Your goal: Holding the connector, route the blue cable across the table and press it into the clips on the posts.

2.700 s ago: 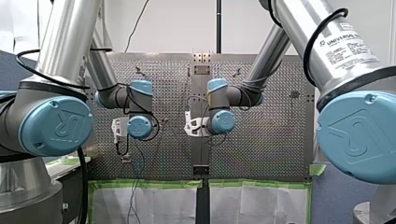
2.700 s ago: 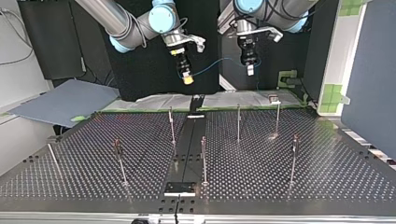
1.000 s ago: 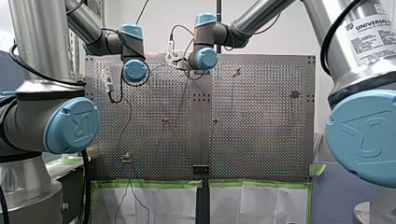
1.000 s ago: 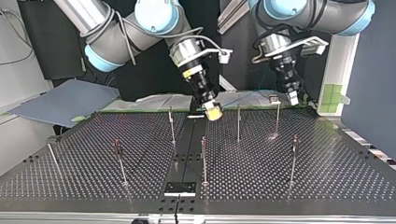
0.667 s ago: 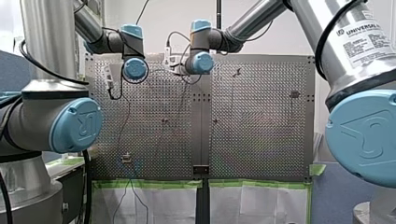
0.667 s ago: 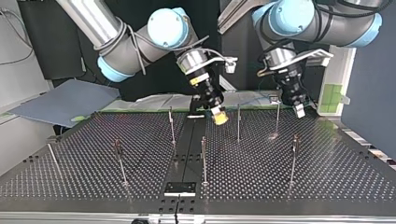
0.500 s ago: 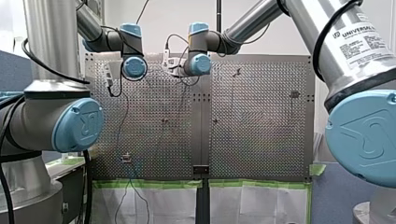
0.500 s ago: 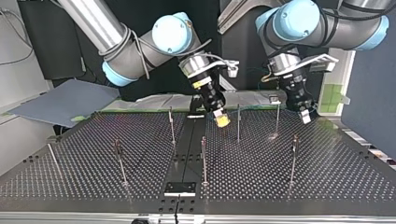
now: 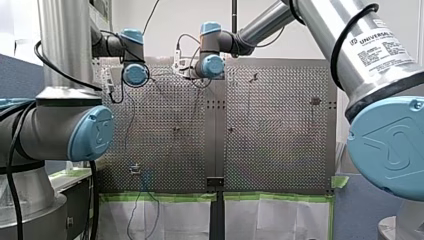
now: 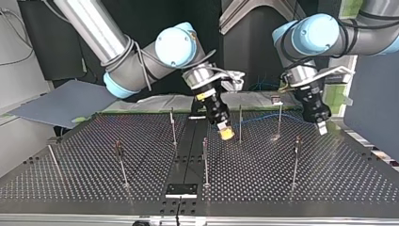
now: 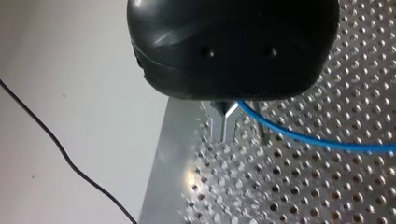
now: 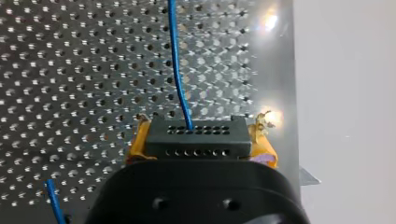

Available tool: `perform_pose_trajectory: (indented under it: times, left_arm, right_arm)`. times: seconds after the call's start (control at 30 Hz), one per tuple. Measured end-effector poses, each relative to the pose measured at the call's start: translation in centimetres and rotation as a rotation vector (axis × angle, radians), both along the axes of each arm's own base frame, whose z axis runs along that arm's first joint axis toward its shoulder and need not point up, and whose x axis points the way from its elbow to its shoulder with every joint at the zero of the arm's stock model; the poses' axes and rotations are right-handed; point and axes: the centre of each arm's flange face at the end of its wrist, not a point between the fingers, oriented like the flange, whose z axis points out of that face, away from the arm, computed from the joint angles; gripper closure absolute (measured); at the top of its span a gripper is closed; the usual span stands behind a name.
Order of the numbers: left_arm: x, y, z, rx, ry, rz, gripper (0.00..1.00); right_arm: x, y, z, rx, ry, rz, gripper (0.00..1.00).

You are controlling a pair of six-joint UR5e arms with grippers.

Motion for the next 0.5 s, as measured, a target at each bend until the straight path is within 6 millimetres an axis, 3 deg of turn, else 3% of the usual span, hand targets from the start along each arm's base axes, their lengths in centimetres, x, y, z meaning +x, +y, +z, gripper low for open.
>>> perform_pose_trajectory:
  times: [0.23,0.5]
  left_arm:
    - [1.4,0.5,0.6,0.008,-0.021,-0.036,1.00]
    - [3.2,1.2,0.5,0.014,-0.022,-0.053,1.00]
  right_arm:
    - [0.5,-0.7,2.3,-0.024,-0.030,-0.005,1.00]
    - [1.7,-1.8,2.6,-0.039,-0.048,-0.005,1.00]
